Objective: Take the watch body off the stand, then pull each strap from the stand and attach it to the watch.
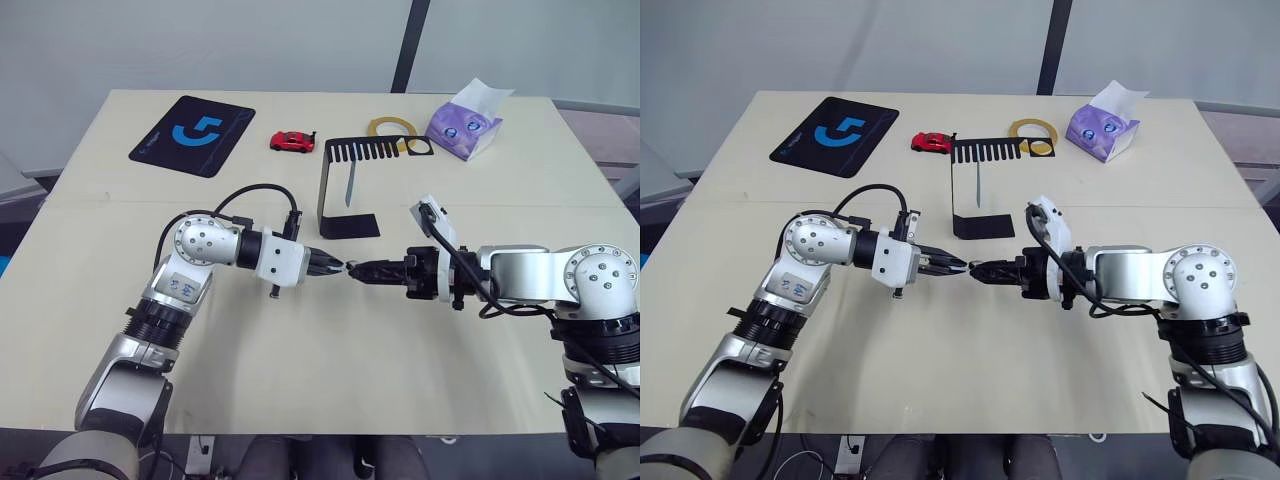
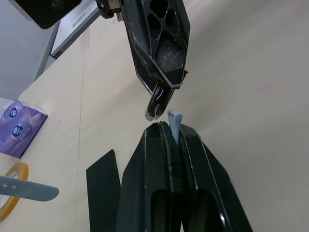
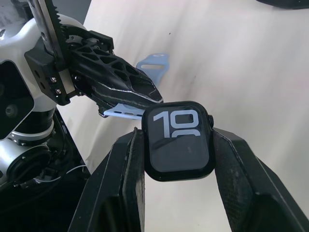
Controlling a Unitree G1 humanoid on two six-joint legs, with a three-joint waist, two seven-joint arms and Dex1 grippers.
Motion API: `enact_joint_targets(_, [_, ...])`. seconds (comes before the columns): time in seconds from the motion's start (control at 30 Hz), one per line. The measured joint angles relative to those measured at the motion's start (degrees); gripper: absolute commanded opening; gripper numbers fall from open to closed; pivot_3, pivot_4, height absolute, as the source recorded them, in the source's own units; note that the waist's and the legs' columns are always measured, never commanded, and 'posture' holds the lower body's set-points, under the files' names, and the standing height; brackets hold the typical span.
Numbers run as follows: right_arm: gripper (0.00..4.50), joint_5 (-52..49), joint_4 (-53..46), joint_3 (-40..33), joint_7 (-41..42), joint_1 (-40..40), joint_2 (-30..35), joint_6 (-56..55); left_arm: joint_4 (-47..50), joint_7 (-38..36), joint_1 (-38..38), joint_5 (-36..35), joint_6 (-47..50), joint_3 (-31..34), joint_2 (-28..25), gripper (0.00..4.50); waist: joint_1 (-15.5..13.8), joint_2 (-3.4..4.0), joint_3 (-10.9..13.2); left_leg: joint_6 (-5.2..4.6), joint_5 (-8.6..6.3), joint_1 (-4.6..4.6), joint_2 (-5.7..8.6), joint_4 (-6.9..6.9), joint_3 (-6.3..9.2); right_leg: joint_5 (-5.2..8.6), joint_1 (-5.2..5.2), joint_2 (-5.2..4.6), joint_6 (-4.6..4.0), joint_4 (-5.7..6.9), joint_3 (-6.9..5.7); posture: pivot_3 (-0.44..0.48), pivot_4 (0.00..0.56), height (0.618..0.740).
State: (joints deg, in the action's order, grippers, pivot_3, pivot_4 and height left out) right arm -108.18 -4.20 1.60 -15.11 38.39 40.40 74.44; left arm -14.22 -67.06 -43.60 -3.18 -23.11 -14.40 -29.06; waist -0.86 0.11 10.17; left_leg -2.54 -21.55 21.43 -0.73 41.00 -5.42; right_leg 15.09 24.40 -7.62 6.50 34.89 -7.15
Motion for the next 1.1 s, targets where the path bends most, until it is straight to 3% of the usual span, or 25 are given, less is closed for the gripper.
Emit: enact_joint_targets(1.1, [2.01, -1.57, -1.48, 3.03, 0.8, -1.58, 3.5, -4.85, -0.35, 0.87, -0.24, 0.1, 0.19, -0.13, 1.27, 0.0, -0.4, 0.0, 0.0, -0.04, -0.02, 0.06, -0.02, 0.01, 0.01, -0.01, 0.0, -0.05, 0.0, -0.1, -0.1, 0.0, 0.15, 0.738])
